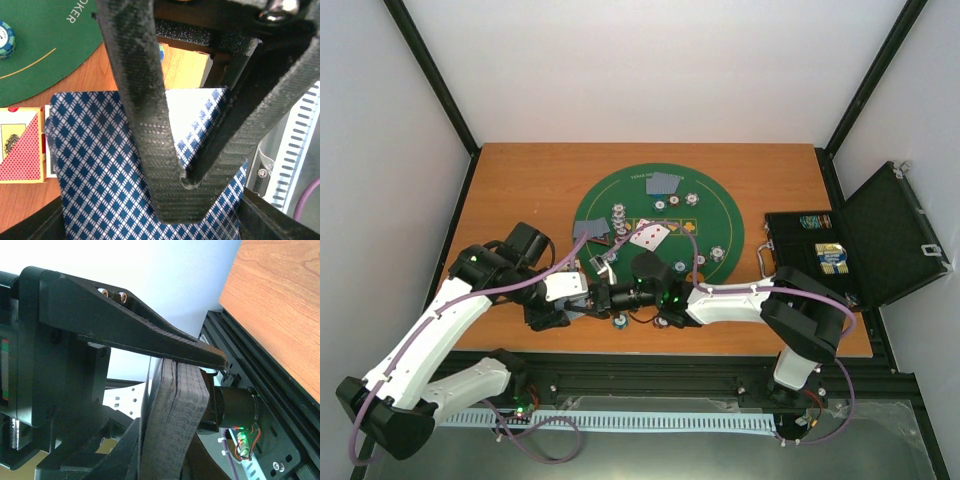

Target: Distribute texas hold em gaming equipment

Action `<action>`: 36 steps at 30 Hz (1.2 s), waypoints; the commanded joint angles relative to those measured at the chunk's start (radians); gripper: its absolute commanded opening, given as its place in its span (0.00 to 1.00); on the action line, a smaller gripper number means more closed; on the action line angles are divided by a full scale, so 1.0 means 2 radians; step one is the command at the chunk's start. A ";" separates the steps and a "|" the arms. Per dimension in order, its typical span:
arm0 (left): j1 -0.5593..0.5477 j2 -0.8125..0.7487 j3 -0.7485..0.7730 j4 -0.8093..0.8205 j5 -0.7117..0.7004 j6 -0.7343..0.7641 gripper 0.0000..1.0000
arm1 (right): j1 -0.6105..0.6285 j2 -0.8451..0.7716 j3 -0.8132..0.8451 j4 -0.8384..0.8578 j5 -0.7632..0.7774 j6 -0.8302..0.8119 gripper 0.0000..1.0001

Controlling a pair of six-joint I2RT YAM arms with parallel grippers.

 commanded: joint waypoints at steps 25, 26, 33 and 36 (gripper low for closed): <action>-0.001 -0.019 0.048 0.007 0.018 -0.005 0.21 | -0.012 0.012 0.002 -0.041 -0.005 0.013 0.07; -0.001 -0.020 0.046 0.009 0.014 -0.004 0.23 | -0.012 0.009 0.003 -0.037 -0.006 0.016 0.04; -0.001 -0.031 0.016 0.037 -0.004 -0.002 0.91 | -0.009 -0.011 0.007 0.000 -0.002 0.041 0.03; -0.001 -0.027 0.014 0.038 -0.002 -0.001 0.93 | -0.006 -0.013 0.015 -0.002 -0.001 0.042 0.03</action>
